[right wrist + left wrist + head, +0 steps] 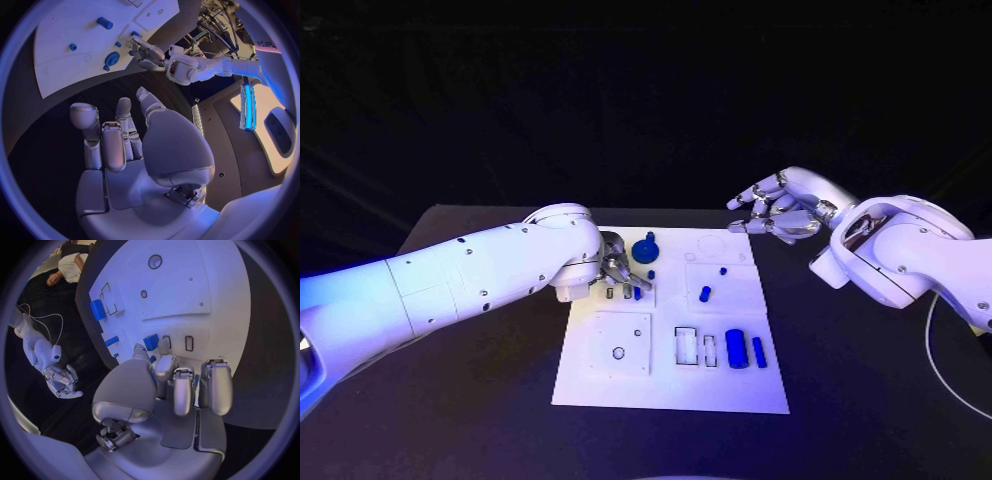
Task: Assemble the parts on the task board
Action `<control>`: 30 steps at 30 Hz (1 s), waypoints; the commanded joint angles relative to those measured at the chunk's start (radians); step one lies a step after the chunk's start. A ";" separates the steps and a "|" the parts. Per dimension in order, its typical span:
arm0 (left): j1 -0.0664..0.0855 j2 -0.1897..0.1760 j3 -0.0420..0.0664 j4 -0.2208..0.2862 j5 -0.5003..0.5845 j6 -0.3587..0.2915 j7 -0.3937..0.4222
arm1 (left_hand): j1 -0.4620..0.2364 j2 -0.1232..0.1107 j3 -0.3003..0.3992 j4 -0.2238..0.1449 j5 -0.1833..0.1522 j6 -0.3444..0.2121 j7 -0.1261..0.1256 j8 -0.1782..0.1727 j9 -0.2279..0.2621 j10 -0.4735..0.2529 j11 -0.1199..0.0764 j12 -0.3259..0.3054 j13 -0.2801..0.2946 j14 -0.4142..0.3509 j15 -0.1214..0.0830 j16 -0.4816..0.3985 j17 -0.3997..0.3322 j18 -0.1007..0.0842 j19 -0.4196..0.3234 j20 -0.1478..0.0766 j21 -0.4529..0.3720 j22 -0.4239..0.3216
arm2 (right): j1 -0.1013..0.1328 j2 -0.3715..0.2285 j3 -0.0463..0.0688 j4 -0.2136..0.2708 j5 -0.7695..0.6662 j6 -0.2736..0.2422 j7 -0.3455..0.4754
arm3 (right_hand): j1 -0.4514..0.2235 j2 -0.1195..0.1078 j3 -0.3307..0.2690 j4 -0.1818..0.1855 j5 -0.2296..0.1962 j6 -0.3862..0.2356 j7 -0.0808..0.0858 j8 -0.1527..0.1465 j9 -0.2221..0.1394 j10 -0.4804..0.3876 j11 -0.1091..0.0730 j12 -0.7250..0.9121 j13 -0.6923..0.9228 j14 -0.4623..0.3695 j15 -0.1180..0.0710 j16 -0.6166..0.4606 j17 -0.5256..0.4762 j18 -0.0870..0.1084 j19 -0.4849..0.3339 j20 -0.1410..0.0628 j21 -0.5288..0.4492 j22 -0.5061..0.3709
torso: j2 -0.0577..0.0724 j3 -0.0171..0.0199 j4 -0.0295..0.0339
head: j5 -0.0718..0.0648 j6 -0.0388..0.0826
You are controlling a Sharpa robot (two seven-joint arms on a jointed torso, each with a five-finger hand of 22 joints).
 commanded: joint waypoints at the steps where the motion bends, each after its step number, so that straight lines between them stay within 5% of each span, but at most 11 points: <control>1: 0.001 0.004 0.000 -0.001 0.003 0.011 0.001 | 0.001 0.006 0.000 -0.004 0.002 -0.007 0.000 0.005 0.002 0.006 -0.002 0.007 0.001 0.107 -0.008 0.002 0.263 -0.011 0.051 -0.005 0.007 0.086 | 0.000 0.002 0.000 -0.002 -0.002 0.015 -0.003 | -0.003 0.009 -0.006 -0.001 0.004 0.007 0.002 0.006 -0.001 -0.006 0.001 -0.005 -0.001 0.039 -0.005 -0.005 -0.001 0.015 -0.010 0.000 -0.005 -0.001 | 0.001 -0.0004 0.0015 | -0.002 -0.002; 19: 0.001 0.018 0.000 -0.009 0.016 0.019 0.004 | 0.059 0.022 0.020 -0.021 0.009 -0.017 -0.001 0.013 0.028 0.005 -0.003 0.010 0.003 0.107 -0.008 0.002 0.263 -0.011 0.051 -0.006 0.009 0.091 | -0.002 0.009 -0.005 -0.013 -0.001 0.025 -0.004 | -0.005 0.010 -0.009 0.002 0.006 0.008 0.002 0.007 -0.001 -0.006 0.001 -0.006 -0.004 0.038 -0.005 -0.009 -0.006 0.016 -0.012 0.000 -0.009 -0.006 | 0.001 -0.0003 0.0040 | -0.004 -0.009; 30: 0.001 0.022 0.000 -0.014 0.030 0.026 0.004 | 0.210 0.067 0.141 -0.105 0.018 -0.039 -0.010 0.002 0.045 0.000 -0.012 0.006 0.002 0.107 -0.015 0.002 0.263 -0.011 0.051 -0.012 0.008 0.093 | -0.002 0.011 -0.005 -0.012 -0.001 0.031 -0.004 | -0.006 0.010 -0.009 0.003 0.007 0.007 0.002 0.007 -0.001 -0.007 0.001 -0.006 -0.005 0.037 -0.005 -0.011 -0.010 0.017 -0.013 0.000 -0.011 -0.010 | 0.001 -0.0002 0.0051 | -0.005 -0.012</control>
